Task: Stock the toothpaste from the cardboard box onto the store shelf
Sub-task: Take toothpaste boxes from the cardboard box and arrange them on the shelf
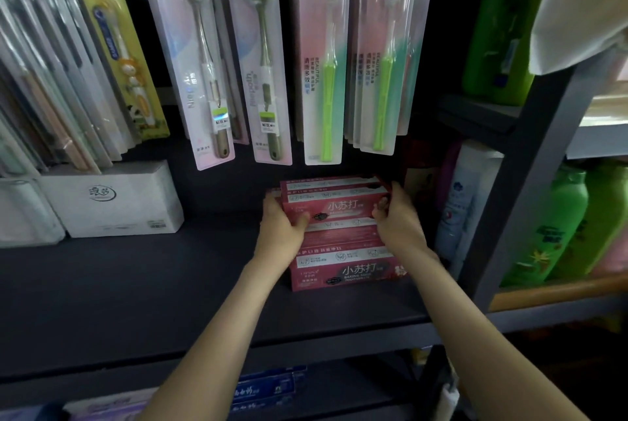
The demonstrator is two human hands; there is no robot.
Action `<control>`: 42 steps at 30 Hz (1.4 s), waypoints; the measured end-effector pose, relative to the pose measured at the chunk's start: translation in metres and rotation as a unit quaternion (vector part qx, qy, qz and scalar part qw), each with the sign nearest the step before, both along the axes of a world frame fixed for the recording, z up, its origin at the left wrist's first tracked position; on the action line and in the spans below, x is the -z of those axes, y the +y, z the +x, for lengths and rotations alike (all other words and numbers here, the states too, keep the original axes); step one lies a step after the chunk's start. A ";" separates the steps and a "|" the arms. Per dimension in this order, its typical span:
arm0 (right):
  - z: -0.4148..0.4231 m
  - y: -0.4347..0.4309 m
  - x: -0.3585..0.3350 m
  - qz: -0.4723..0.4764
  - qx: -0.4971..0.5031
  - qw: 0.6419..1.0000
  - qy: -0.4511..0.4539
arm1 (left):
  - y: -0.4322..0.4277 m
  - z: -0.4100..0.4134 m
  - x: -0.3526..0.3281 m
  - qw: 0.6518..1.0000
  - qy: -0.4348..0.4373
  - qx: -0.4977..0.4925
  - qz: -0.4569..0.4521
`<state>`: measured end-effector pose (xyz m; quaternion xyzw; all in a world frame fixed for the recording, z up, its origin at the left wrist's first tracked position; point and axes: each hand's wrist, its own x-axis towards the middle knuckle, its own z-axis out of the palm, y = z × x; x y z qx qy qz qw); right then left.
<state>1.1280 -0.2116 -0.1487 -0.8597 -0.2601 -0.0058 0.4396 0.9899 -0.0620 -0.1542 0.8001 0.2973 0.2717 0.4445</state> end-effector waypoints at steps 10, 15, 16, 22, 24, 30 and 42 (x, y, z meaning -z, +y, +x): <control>-0.121 -0.112 -0.017 -0.112 -0.075 0.955 -0.265 | -0.148 -0.063 -0.019 0.961 0.094 0.046 0.255; -0.132 -0.218 -0.061 -0.125 -0.057 0.930 -0.341 | -0.248 -0.061 -0.056 0.946 0.071 0.111 0.295; -0.132 -0.245 -0.069 -0.131 -0.052 0.925 -0.352 | -0.272 -0.057 -0.063 0.944 0.072 0.124 0.297; -0.110 -0.449 -0.102 -0.159 -0.017 0.910 -0.384 | -0.451 -0.022 -0.088 0.930 0.025 0.166 0.328; -0.095 -0.519 -0.102 -0.186 -0.005 0.911 -0.367 | -0.515 -0.003 -0.090 0.922 0.017 0.202 0.329; -0.032 -0.683 -0.093 -0.250 0.041 0.938 -0.236 | -0.654 0.062 -0.082 0.875 0.115 0.356 0.308; 0.110 -0.761 -0.013 -0.313 -0.028 0.940 -0.130 | -0.700 0.207 0.002 0.803 0.285 0.288 0.438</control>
